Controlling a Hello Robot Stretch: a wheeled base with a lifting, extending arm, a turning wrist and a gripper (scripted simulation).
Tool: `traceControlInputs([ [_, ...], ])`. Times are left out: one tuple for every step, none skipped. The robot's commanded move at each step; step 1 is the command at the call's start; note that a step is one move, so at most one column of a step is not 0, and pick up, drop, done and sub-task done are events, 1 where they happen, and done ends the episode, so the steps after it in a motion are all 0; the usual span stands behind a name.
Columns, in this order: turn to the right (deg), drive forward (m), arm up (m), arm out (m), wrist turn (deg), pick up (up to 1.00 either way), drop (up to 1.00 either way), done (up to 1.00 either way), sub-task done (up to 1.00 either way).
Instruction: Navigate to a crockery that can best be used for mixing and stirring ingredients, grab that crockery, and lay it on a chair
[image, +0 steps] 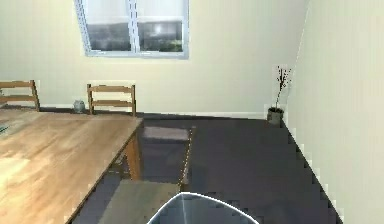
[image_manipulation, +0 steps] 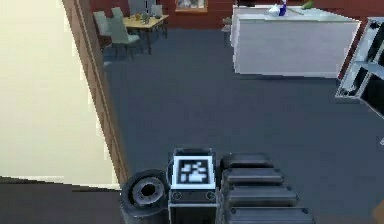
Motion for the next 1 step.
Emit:
traceControlInputs([
  [-45.0, 0.00, 0.00, 0.00, 0.0, 0.00, 0.00, 0.00, 0.00],
])
